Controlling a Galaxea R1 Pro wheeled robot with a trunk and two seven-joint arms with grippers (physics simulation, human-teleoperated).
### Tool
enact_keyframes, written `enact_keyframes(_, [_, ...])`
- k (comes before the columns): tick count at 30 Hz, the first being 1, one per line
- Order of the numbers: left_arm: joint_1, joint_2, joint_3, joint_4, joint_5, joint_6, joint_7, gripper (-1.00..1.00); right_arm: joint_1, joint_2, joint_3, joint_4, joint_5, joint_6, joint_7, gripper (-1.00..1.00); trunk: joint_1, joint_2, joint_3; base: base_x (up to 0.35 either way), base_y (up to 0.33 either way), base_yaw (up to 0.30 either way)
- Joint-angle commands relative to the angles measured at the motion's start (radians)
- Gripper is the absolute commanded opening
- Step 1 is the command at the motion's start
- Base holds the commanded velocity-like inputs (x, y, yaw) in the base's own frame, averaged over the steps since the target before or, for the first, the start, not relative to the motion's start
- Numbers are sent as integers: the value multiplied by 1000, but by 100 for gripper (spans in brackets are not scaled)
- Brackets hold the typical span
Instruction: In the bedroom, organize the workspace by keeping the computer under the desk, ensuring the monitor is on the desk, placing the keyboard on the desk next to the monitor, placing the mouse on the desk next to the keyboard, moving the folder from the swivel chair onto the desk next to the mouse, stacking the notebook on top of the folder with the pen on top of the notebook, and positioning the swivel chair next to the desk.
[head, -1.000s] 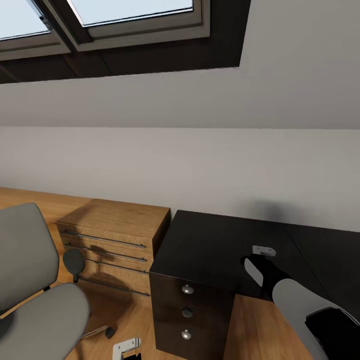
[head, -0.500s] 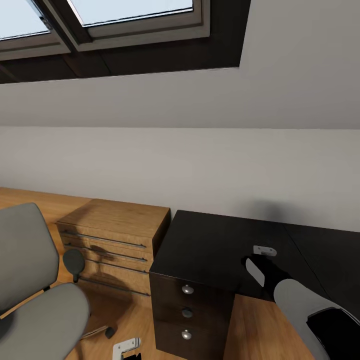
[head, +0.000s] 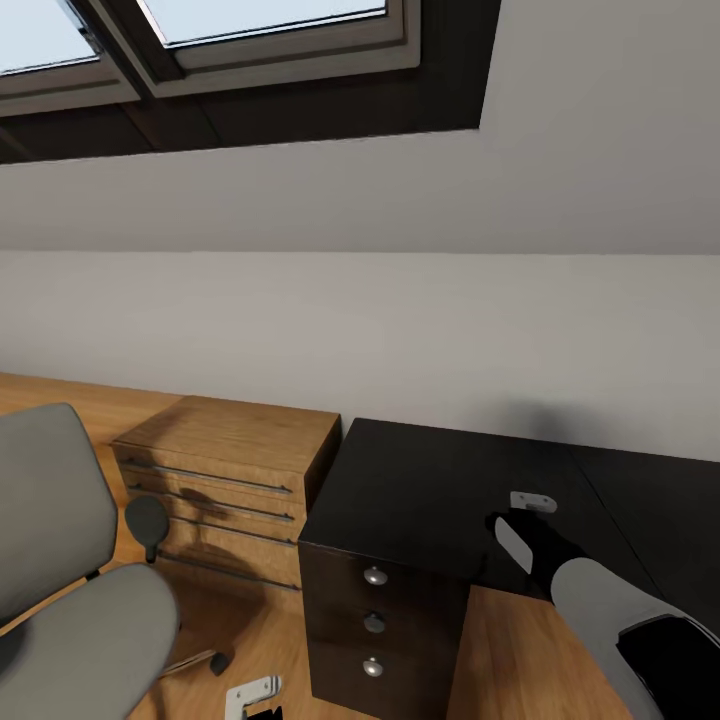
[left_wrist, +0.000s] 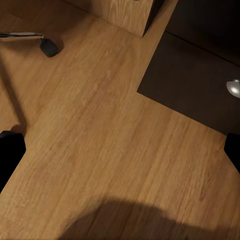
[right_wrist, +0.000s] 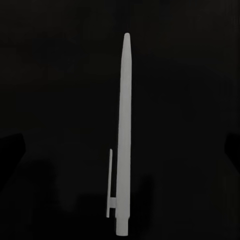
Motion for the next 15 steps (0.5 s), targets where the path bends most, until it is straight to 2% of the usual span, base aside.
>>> enact_keyframes(1, [0,1,-5,-2,9,4,8,100,0,-2,8,-3,-7,7,-6,100,0,-1,-1,0,0,0])
enact_keyframes(11, [0,1,-5,-2,9,4,8,100,0,-5,8,-3,-7,7,-7,100,4,-8,-4,0,0,0])
enact_keyframes(15, [0,1,-5,-2,9,4,8,100,0,-5,8,-3,-8,7,-7,100,19,-36,-17,0,0,0])
